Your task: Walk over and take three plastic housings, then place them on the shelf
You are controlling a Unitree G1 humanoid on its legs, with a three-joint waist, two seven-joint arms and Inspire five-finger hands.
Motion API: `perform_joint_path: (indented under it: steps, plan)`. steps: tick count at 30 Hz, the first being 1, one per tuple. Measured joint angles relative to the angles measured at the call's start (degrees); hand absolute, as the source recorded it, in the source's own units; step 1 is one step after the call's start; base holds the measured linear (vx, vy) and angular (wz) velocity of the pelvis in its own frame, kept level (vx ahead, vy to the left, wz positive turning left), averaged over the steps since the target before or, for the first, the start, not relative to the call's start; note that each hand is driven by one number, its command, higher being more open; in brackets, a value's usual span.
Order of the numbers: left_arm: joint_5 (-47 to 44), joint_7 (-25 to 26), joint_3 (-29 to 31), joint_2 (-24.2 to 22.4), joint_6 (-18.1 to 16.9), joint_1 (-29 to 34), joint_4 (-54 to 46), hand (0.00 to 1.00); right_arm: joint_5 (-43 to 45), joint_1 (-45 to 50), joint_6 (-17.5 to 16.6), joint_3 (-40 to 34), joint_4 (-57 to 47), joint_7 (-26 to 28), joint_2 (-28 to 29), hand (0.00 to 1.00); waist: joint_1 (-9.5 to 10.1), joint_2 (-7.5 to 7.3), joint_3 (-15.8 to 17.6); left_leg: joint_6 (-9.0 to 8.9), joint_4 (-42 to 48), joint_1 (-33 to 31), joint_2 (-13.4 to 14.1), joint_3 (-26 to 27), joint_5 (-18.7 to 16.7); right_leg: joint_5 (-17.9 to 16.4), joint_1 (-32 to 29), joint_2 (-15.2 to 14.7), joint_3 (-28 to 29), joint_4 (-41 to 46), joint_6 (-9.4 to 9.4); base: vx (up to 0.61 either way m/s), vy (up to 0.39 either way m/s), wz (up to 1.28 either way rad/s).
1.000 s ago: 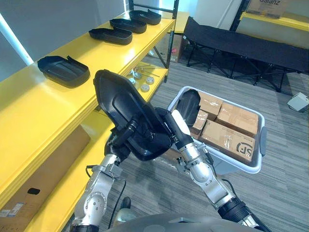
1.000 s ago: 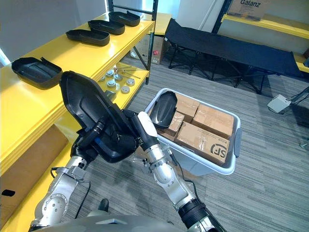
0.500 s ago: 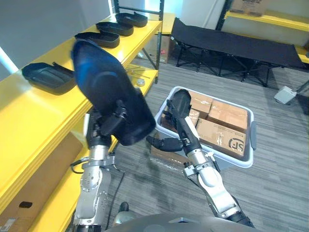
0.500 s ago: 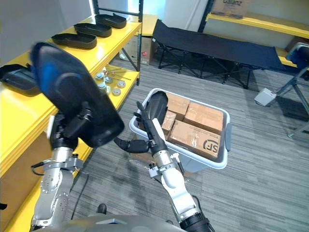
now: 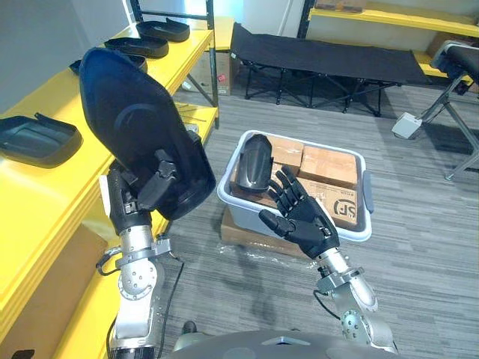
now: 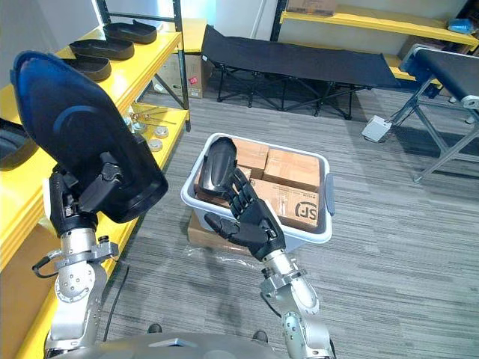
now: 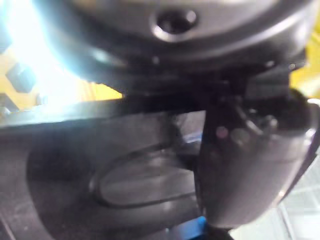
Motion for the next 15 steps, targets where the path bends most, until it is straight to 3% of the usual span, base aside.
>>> perform_joint_path:
  steps: [6,8,11,15]
  plan:
    - [-2.4,-1.9,2.2,-2.9,0.0,4.8,-1.5,0.0,-3.6,-4.0,-2.7,4.0,5.5,-10.3,1.7,1.0,3.06,0.3,0.1,0.11,0.3,-1.5,-0.6,-5.1,0.2,-0.9,2.6,-0.1,-5.7,-0.1,0.33,0.01,-0.009,0.45]
    - [-4.8,-4.2,4.1,-3.1,0.0,7.4,-3.8,0.0,-7.0,-7.5,-3.5,5.7,9.6,-13.8,1.9,1.0,5.33,0.44,0.1,-0.05,0.4,-2.3,-1.0,-7.6,0.4,-1.5,3.5,-0.1,-8.5,0.1,0.48,0.01,-0.026,0.65]
    - [-8.9,-5.6,7.7,-3.6,-0.8,9.2,-6.1,0.0,-9.0,-8.5,-3.6,7.6,10.3,-15.2,1.6,1.0,7.9,0.66,0.3,-0.14,0.4,-2.4,-1.7,-10.7,0.5,-3.0,5.4,-0.4,-11.7,1.1,0.82,0.03,-0.03,0.55]
    - [-13.2,-7.1,11.3,-4.7,-2.7,10.9,-8.1,0.0,-9.1,-11.3,-4.5,8.6,11.4,-16.6,1.5,1.0,9.35,0.95,0.4,-0.16,0.8,-3.1,-1.8,-12.4,0.5,-3.3,5.7,-0.4,-13.3,2.2,0.7,0.02,-0.014,0.23]
